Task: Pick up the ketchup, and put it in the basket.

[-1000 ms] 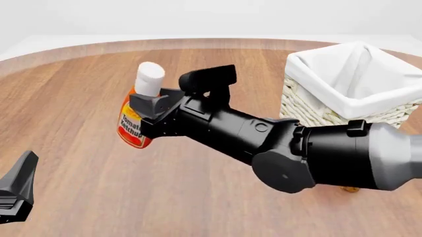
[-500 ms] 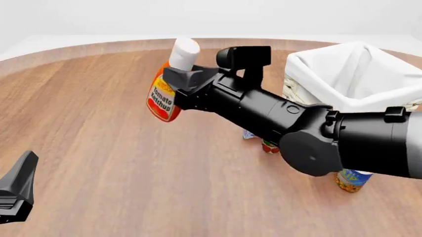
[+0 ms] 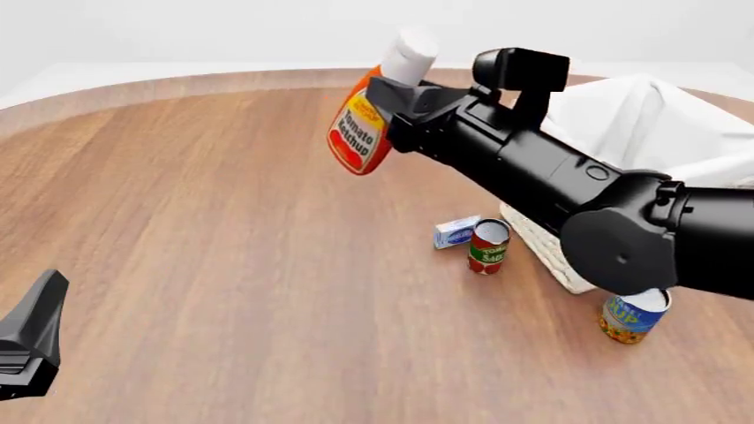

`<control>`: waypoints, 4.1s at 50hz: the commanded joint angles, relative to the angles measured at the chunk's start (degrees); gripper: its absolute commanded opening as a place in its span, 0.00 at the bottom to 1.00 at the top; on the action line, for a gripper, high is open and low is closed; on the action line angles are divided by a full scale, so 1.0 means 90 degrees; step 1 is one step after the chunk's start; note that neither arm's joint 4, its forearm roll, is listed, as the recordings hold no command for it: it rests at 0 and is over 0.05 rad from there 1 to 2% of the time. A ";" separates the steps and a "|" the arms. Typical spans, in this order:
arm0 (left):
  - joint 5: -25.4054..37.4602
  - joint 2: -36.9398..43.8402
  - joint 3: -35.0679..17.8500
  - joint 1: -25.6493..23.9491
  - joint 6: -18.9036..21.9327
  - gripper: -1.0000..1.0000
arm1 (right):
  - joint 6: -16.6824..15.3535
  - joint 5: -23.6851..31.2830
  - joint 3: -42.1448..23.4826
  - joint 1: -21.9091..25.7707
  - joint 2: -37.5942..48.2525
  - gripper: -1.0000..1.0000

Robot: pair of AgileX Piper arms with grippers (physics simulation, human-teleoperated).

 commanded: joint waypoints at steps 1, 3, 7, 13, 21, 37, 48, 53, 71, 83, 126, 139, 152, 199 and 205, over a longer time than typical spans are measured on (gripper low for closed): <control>0.0000 0.0000 0.0000 0.0000 0.0000 1.00 | 0.0110 -0.0085 0.0137 -0.0404 -0.0270 0.00; 0.0000 0.0000 0.0000 0.0000 0.0000 1.00 | 0.0099 -0.0077 0.0142 -0.0446 -0.0287 0.00; 0.0000 0.0000 0.0000 0.0000 0.0000 1.00 | 0.0004 -0.0104 0.0205 -0.0588 -0.0394 0.00; 0.0000 0.0000 0.0000 0.0000 0.0000 1.00 | -0.0138 -0.0119 0.0271 -0.0773 -0.0516 0.00; 0.0000 0.0000 0.0000 0.0000 0.0000 1.00 | -0.0362 -0.0133 0.0384 -0.1000 -0.0728 0.00; 0.0000 0.0000 0.0000 0.0000 0.0000 1.00 | -0.0732 -0.0157 0.0626 -0.1516 -0.1125 0.00; 0.0000 0.0000 0.0000 0.0000 0.0000 1.00 | -0.1010 -0.0149 0.0790 -0.1884 -0.1401 0.00; 0.0000 0.0000 0.0000 0.0000 0.0000 1.00 | -0.1082 -0.0099 0.0830 -0.2075 -0.1503 0.00; 0.0000 0.0000 0.0000 0.0000 0.0000 1.00 | -0.0902 0.0133 0.0922 -0.2847 -0.1770 0.00; 0.0000 0.0000 0.0000 0.0000 0.0000 1.00 | -0.0746 0.0322 0.1043 -0.3421 -0.2064 0.00; 0.0000 0.0000 0.0000 0.0000 0.0000 1.00 | -0.0909 0.0704 0.1101 -0.4555 -0.1916 0.00; 0.0000 0.0000 0.0000 0.0000 0.0000 1.00 | -0.1049 0.0809 0.1030 -0.4684 -0.1739 0.00; 0.0000 0.0000 0.0000 0.0000 0.0000 1.00 | -0.1158 0.0866 0.0973 -0.4796 -0.1453 0.00; 0.0000 0.0000 0.0000 0.0000 0.0000 1.00 | -0.1499 0.0732 0.0829 -0.4908 -0.0390 0.00; 0.0000 0.0000 0.0000 0.0000 0.0000 1.00 | -0.1535 0.0696 0.0845 -0.4922 -0.0313 0.00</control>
